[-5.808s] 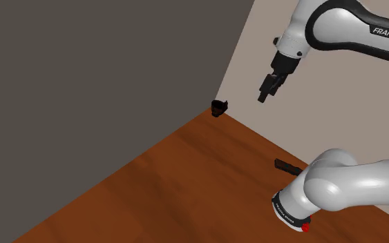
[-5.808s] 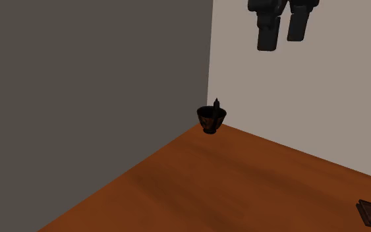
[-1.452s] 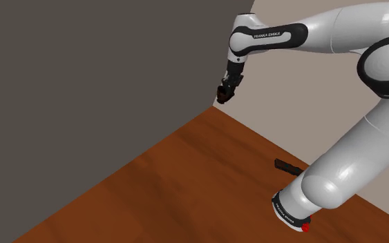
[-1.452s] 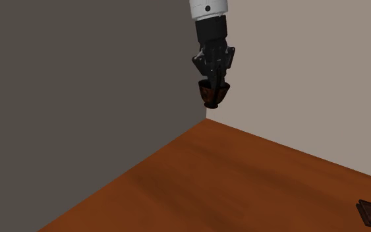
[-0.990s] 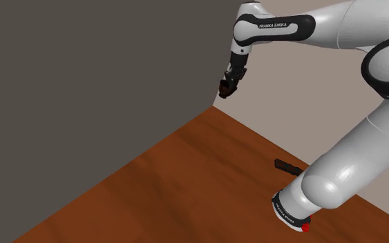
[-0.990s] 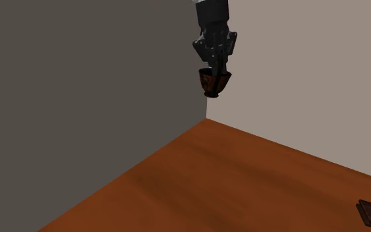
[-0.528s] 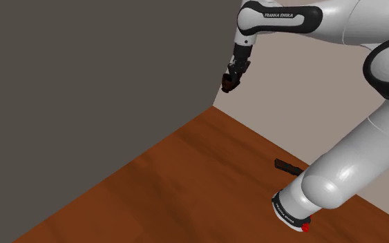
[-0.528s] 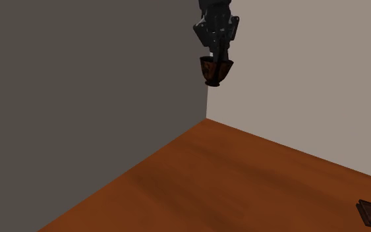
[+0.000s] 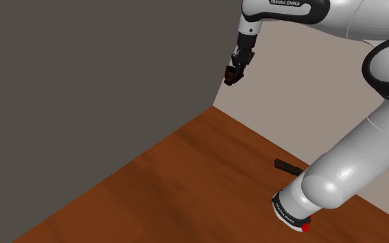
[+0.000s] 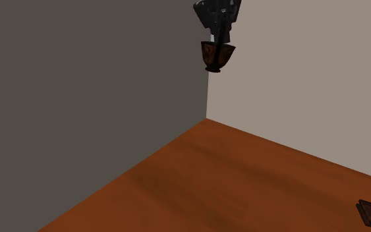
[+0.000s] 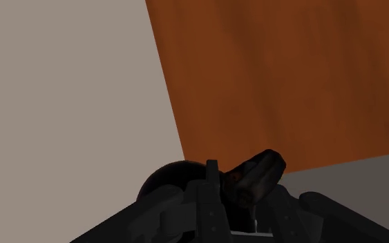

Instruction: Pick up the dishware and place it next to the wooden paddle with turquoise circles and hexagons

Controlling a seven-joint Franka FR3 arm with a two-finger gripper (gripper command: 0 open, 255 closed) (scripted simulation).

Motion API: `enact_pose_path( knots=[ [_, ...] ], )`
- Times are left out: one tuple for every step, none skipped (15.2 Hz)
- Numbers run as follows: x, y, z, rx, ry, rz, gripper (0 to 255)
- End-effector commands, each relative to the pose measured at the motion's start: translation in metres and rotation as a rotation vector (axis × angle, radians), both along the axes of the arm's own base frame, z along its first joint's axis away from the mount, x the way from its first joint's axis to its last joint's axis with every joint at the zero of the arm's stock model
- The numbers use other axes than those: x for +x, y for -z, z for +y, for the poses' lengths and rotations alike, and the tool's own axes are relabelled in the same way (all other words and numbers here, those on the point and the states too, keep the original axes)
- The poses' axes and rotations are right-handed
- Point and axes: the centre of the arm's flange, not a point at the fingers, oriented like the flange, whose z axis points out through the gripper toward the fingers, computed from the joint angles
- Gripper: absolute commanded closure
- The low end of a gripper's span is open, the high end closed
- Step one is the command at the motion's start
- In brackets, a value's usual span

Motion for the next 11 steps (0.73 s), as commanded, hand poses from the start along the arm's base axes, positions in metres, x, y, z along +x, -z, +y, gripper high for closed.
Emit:
enact_pose_path(
  knots=[
    [0.0, -0.009, 0.0, 0.0, 0.0, -0.001, 255],
    [-0.013, -0.009, -0.002, 0.0, 0.0, -0.001, 255],
    [-0.026, -0.01, -0.005, 0.0, 0.0, -0.001, 255],
    [-0.039, -0.01, -0.008, 0.0, 0.0, -0.001, 255],
    [-0.052, -0.01, -0.011, 0.0, 0.0, -0.001, 255],
    [-0.065, -0.01, -0.014, 0.0, 0.0, -0.001, 255],
    [-0.078, -0.01, -0.016, 0.0, 0.0, -0.001, 255],
    [-0.091, -0.01, -0.019, 0.0, 0.0, -0.001, 255],
    [-0.104, -0.01, -0.022, 0.0, 0.0, -0.001, 255],
    [-0.117, -0.01, -0.025, 0.0, 0.0, -0.001, 255],
    [-0.129, -0.01, -0.028, 0.0, 0.0, -0.001, 255]
  ],
)
